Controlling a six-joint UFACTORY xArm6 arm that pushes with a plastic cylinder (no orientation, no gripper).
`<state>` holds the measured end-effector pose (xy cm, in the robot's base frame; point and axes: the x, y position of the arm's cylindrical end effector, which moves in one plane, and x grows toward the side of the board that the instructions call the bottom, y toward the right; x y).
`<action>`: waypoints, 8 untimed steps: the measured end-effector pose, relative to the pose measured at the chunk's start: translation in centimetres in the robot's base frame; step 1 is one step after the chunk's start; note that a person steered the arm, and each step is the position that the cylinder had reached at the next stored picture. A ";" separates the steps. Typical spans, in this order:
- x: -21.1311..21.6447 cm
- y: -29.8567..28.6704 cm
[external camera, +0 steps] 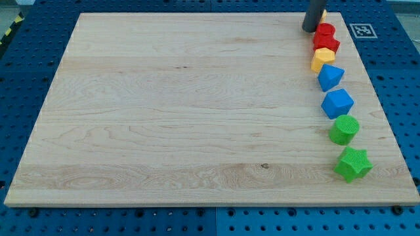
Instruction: Slightly move the red circle and heart to the right
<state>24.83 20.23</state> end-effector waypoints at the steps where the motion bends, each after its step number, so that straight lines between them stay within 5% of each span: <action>1: -0.1 -3.5; 4: -5.6 -4.0; 8: -4.5 10.8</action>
